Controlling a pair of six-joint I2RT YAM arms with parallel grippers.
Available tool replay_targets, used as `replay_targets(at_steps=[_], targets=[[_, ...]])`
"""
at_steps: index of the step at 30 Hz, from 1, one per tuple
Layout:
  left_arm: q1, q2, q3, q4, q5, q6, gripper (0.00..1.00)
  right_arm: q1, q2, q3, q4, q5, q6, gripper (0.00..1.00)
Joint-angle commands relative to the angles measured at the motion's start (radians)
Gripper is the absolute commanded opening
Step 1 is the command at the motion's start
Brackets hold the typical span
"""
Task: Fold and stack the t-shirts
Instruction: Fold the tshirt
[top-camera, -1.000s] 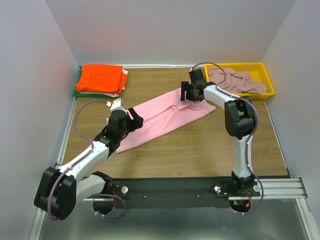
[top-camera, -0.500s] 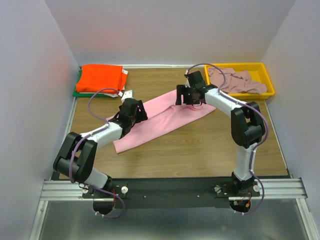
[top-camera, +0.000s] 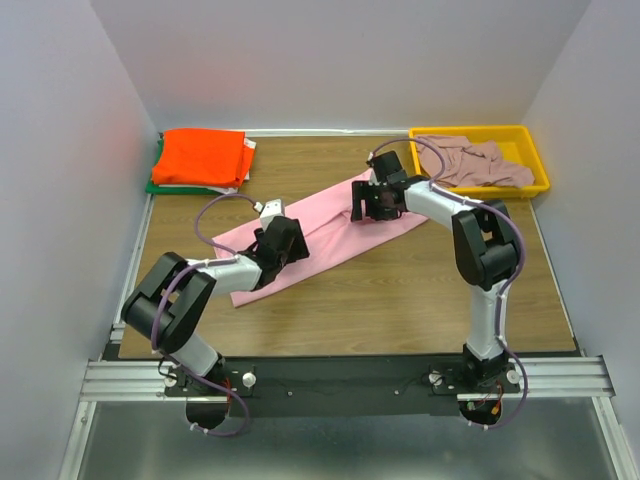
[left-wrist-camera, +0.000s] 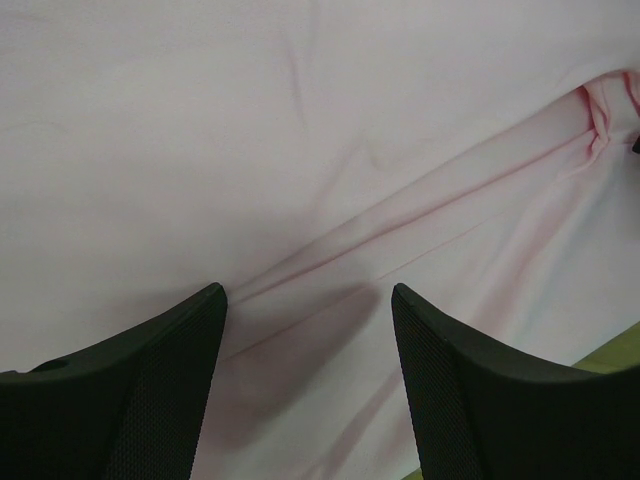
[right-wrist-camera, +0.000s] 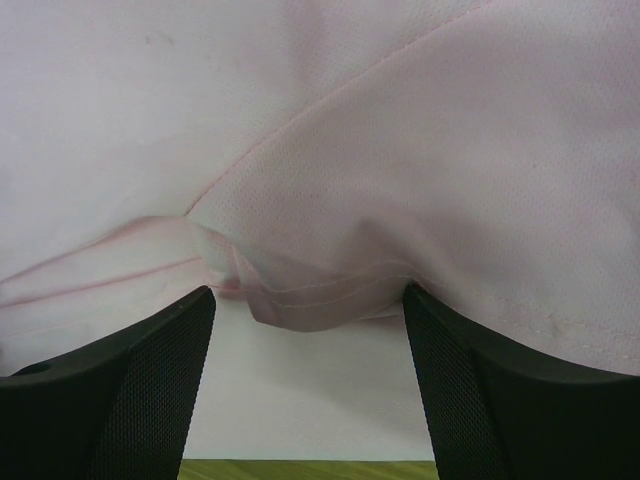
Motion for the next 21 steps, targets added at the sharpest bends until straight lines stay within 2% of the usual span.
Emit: replay_targets(at_steps=[1,14,21], targets=[[-0.043,0.012,-0.052,-0.002,-0.073,-0.093,0.75,-0.002,0.065,0.010,-0.002,0.016,0.006,0.83],[-0.317,-0.028,-0.101,-0.017,-0.086,-0.310,0.76,-0.020,0.219,0.192,-0.016,0.050,-0.076,0.87],[-0.495,-0.002,-0.017,0.047,-0.078,-0.379,0.76,-0.019,0.297,0.307,-0.041,0.007,-0.101,0.88]])
